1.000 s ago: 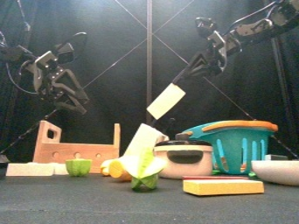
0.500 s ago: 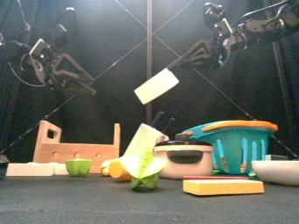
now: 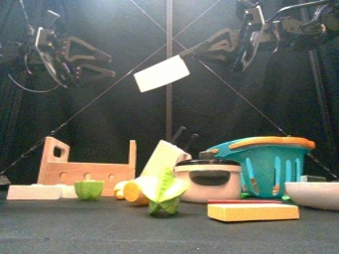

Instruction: Grab cleaver with other hand

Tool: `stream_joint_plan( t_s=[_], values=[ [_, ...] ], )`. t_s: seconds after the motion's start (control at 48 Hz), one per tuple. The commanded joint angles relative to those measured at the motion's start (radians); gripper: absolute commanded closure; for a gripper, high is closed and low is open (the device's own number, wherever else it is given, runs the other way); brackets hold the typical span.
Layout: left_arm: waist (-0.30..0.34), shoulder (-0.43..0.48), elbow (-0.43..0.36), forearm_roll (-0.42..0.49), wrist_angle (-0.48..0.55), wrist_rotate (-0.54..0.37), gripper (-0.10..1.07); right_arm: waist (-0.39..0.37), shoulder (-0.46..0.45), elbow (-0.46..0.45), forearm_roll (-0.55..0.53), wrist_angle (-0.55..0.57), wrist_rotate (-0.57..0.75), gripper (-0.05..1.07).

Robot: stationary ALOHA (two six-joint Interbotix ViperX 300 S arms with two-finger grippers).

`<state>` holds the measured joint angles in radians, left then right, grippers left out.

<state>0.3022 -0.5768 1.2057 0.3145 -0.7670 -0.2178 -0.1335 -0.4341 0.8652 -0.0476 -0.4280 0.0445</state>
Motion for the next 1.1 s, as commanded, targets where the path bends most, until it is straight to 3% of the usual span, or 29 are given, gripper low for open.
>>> stream_joint_plan(
  t_s=[0.0, 0.312, 0.688, 1.083],
  values=[
    [-0.011, 0.015, -0.02, -0.003, -0.031, 0.002, 0.07, 0.014, 0.012, -0.04, -0.003, -0.018, 0.0, 0.61],
    [-0.051, 0.103, -0.061, 0.021, -0.04, 0.002, 0.07, 0.038, 0.061, -0.091, -0.015, -0.021, -0.002, 0.61],
    [-0.049, 0.178, -0.081, 0.034, -0.098, 0.002, 0.11, 0.052, 0.092, -0.106, -0.021, -0.021, -0.002, 0.61],
    [-0.044, 0.189, -0.08, 0.06, -0.103, 0.003, 0.36, 0.051, 0.097, -0.103, -0.02, -0.021, -0.002, 0.61]
  ],
)
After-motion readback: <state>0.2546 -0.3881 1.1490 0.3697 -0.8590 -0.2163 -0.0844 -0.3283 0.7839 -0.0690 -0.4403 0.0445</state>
